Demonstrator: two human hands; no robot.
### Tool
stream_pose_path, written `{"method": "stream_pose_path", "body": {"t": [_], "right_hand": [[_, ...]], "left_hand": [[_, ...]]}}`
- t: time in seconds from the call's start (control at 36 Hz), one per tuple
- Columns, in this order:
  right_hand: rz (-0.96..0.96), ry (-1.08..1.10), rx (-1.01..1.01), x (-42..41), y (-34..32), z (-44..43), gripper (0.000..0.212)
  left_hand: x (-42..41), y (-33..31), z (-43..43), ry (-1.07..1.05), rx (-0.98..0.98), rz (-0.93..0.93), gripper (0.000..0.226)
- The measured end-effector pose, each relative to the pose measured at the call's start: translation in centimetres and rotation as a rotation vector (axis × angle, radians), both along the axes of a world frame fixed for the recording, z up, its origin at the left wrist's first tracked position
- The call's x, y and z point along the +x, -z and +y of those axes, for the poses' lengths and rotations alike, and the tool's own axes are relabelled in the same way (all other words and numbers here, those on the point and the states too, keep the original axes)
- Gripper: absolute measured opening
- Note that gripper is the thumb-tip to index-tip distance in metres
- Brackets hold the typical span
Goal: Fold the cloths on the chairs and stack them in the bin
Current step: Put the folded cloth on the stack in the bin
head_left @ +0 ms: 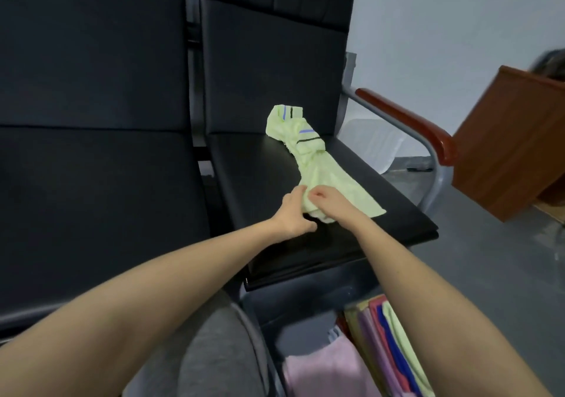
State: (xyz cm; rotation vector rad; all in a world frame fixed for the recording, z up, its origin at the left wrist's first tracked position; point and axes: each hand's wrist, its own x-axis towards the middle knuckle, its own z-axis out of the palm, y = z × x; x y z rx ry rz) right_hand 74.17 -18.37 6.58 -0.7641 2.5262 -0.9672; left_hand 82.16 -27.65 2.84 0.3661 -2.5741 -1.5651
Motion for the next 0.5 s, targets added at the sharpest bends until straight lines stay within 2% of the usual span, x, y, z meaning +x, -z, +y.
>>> {"method": "stream_pose_path", "body": {"t": [0.03,0.06,0.11,0.17,0.22,0.25,0.31,0.36,0.39,0.42,0.44,0.47,0.5], "right_hand": [[-0.046,-0.054,0.026,0.6,-0.6,-0.8,0.020],[-0.057,-0.094,0.053,1.2,-1.1,-1.7,0.020],[-0.059,-0.103,0.021,2.2,-1.7,-3.0,0.024],[-0.123,-0.115,-0.099,3.2,-2.1,-3.6,0.026],[-0.158,-0.156,-0.221,3.8,-2.0,-3.5,0.024],[-0.142,-0.162,-0.258,4.0,-1.6,-3.5,0.030],[-0.107,-0.142,-0.207,4.3,-0.4,-3.3,0.062],[0.042,-0.180,0.102,4.5,1.2,-3.2,0.095],[0.136,-0.203,0.230,4.7,2.0,-3.4,0.095],[0.201,-0.184,0.272,4.8,2.6,-3.6,0.078],[0.246,-0.118,0.233,5.4,2.4,-3.8,0.054],[0.294,-0.044,0.193,5.9,2.1,-4.0,0.037],[0.330,0.030,0.151,6.2,1.5,-4.2,0.031]], "left_hand": [[0.1,-0.3,-0.1,0.013,-0.022,0.018,0.090],[0.1,-0.5,-0.2,-0.010,-0.048,0.058,0.087],[0.3,-1.1,-1.0,-0.124,-0.102,0.162,0.061],[0.8,-1.9,-2.2,-0.190,-0.202,0.224,0.038],[1.3,-2.7,-3.7,-0.236,-0.271,0.205,0.026],[1.6,-3.2,-4.5,-0.297,-0.257,0.183,0.023],[2.0,-4.4,-6.5,-0.457,-0.106,0.142,0.019],[2.6,-5.5,-8.1,-0.547,0.217,0.190,0.016],[3.1,-6.2,-8.7,-0.542,0.421,0.238,0.020],[3.8,-6.8,-9.2,-0.522,0.597,0.273,0.026],[4.5,-7.3,-9.8,-0.496,0.672,0.295,0.030],[5.4,-7.8,-10.4,-0.465,0.647,0.300,0.032],[6.0,-8.2,-11.2,-0.446,0.545,0.296,0.035]]}}
